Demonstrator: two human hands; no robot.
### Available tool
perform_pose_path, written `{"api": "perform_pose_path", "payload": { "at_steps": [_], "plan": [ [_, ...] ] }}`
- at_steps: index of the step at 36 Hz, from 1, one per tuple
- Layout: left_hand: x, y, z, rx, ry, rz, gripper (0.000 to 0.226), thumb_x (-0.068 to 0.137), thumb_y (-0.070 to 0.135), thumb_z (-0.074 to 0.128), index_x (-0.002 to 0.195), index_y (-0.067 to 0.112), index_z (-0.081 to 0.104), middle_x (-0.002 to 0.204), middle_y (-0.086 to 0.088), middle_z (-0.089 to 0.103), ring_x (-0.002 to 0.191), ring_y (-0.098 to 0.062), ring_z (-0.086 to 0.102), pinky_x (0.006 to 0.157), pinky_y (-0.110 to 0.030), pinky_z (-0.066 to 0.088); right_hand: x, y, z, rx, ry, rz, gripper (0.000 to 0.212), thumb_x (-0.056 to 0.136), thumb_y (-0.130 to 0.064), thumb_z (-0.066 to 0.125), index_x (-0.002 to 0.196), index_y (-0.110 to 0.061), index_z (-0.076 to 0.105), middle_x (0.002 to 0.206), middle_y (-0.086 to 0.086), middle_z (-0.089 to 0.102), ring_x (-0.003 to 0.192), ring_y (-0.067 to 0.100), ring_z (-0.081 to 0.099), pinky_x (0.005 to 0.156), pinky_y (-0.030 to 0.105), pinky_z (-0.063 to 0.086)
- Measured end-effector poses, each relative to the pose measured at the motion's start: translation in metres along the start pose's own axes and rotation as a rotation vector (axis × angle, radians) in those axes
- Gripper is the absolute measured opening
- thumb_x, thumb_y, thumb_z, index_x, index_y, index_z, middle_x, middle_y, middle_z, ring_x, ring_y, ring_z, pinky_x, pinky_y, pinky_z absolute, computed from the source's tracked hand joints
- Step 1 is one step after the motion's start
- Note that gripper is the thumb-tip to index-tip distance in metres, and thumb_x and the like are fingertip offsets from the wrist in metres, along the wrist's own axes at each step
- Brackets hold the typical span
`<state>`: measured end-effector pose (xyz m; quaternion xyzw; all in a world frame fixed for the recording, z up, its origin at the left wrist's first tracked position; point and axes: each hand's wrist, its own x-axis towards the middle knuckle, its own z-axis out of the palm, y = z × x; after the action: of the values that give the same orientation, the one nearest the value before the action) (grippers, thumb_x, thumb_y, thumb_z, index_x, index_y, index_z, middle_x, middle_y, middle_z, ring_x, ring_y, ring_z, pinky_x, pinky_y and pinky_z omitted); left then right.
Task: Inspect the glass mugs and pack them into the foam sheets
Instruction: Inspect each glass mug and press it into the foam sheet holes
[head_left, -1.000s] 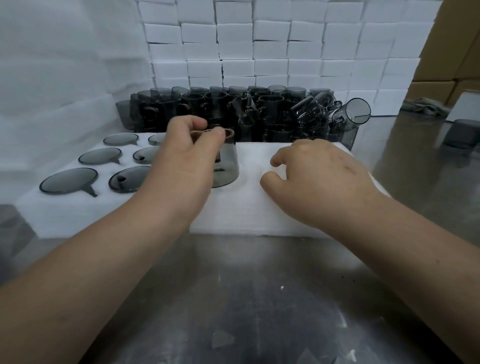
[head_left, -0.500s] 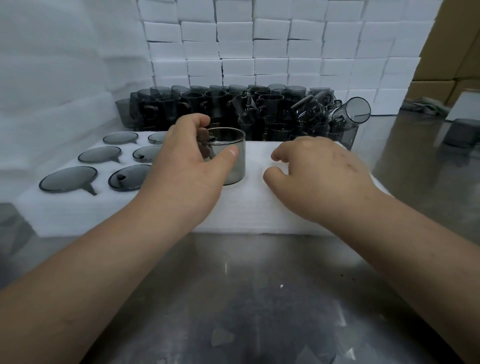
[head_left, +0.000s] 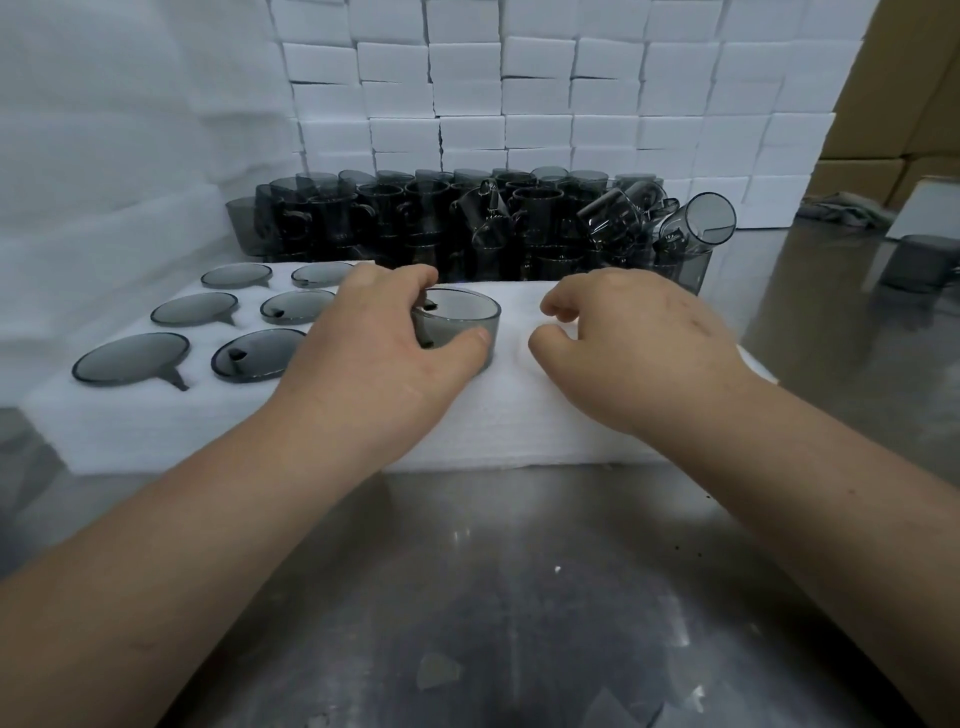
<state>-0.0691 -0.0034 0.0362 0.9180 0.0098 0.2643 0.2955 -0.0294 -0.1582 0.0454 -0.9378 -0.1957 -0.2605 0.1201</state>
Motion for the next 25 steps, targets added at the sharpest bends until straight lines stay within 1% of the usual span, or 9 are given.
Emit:
{"api": "perform_pose_path", "payload": {
  "at_steps": [6, 8, 10, 14, 17, 19, 23, 25],
  "plan": [
    [-0.0006, 0.0006, -0.0003, 0.101, 0.003, -0.01, 0.066, 0.061, 0.054, 0.044, 0.121, 0.026, 0.054, 0.105, 0.014, 0.038, 0.091, -0.008, 0.042, 0.076, -0.024, 0.03, -0.0009, -0.0013, -0.0012, 0.009, 0.004, 0.007, 0.031, 0.083, -0.03, 0.044, 0.102, -0.015, 0.064, 0.097, 0.0, 0.064, 0.093, 0.023, 0.056, 0.067, 0.031, 0.039],
    [-0.0011, 0.0008, -0.0001, 0.147, -0.014, -0.006, 0.069, 0.06, 0.053, 0.044, 0.123, 0.027, 0.052, 0.106, 0.012, 0.042, 0.096, -0.011, 0.046, 0.077, -0.026, 0.032, -0.001, -0.0014, -0.0017, 0.014, 0.003, 0.01, 0.031, 0.083, -0.03, 0.044, 0.102, -0.016, 0.064, 0.097, 0.0, 0.064, 0.093, 0.022, 0.055, 0.067, 0.031, 0.039],
    [-0.0017, 0.0011, 0.0, 0.178, -0.037, -0.011, 0.072, 0.059, 0.053, 0.043, 0.126, 0.028, 0.048, 0.114, 0.011, 0.045, 0.106, -0.013, 0.047, 0.08, -0.027, 0.033, -0.0011, -0.0014, -0.0021, 0.017, -0.001, 0.011, 0.031, 0.083, -0.03, 0.044, 0.102, -0.015, 0.064, 0.097, 0.0, 0.064, 0.093, 0.022, 0.055, 0.067, 0.031, 0.039],
    [-0.0031, 0.0022, -0.0007, 0.237, -0.053, 0.014, 0.075, 0.062, 0.054, 0.04, 0.132, 0.028, 0.042, 0.131, 0.009, 0.041, 0.119, -0.014, 0.042, 0.084, -0.027, 0.03, -0.0012, -0.002, -0.0024, 0.014, 0.002, 0.011, 0.031, 0.083, -0.029, 0.045, 0.101, -0.015, 0.065, 0.097, 0.001, 0.064, 0.093, 0.023, 0.056, 0.068, 0.031, 0.04],
    [-0.005, 0.0032, -0.0009, 0.285, -0.069, 0.069, 0.082, 0.066, 0.059, 0.037, 0.141, 0.028, 0.031, 0.142, 0.011, 0.032, 0.127, -0.011, 0.032, 0.098, -0.029, 0.027, -0.0014, -0.002, -0.002, 0.012, 0.006, 0.01, 0.03, 0.083, -0.029, 0.045, 0.101, -0.015, 0.065, 0.097, 0.001, 0.064, 0.093, 0.022, 0.056, 0.068, 0.031, 0.04],
    [-0.0065, 0.0038, -0.0006, 0.298, -0.081, 0.104, 0.084, 0.067, 0.062, 0.034, 0.143, 0.028, 0.028, 0.145, 0.013, 0.029, 0.13, -0.01, 0.03, 0.103, -0.029, 0.025, -0.0014, -0.002, -0.0017, 0.011, 0.007, 0.007, 0.03, 0.083, -0.03, 0.045, 0.101, -0.015, 0.065, 0.096, 0.0, 0.064, 0.092, 0.022, 0.056, 0.067, 0.031, 0.04],
    [-0.0068, 0.004, -0.0001, 0.318, -0.109, 0.113, 0.086, 0.068, 0.066, 0.029, 0.144, 0.028, 0.027, 0.15, 0.014, 0.023, 0.135, -0.009, 0.023, 0.106, -0.029, 0.022, -0.0011, -0.0021, -0.0018, 0.011, 0.004, 0.004, 0.031, 0.083, -0.03, 0.044, 0.101, -0.015, 0.065, 0.098, 0.0, 0.064, 0.092, 0.022, 0.056, 0.068, 0.031, 0.041],
    [-0.0071, 0.0045, -0.0009, 0.324, -0.12, 0.11, 0.084, 0.068, 0.066, 0.028, 0.142, 0.028, 0.031, 0.149, 0.015, 0.027, 0.133, -0.008, 0.025, 0.102, -0.027, 0.024, -0.001, -0.0022, -0.0016, 0.012, 0.001, 0.002, 0.031, 0.084, -0.03, 0.044, 0.101, -0.016, 0.065, 0.098, 0.0, 0.064, 0.092, 0.022, 0.056, 0.068, 0.031, 0.04]
  ]
}}
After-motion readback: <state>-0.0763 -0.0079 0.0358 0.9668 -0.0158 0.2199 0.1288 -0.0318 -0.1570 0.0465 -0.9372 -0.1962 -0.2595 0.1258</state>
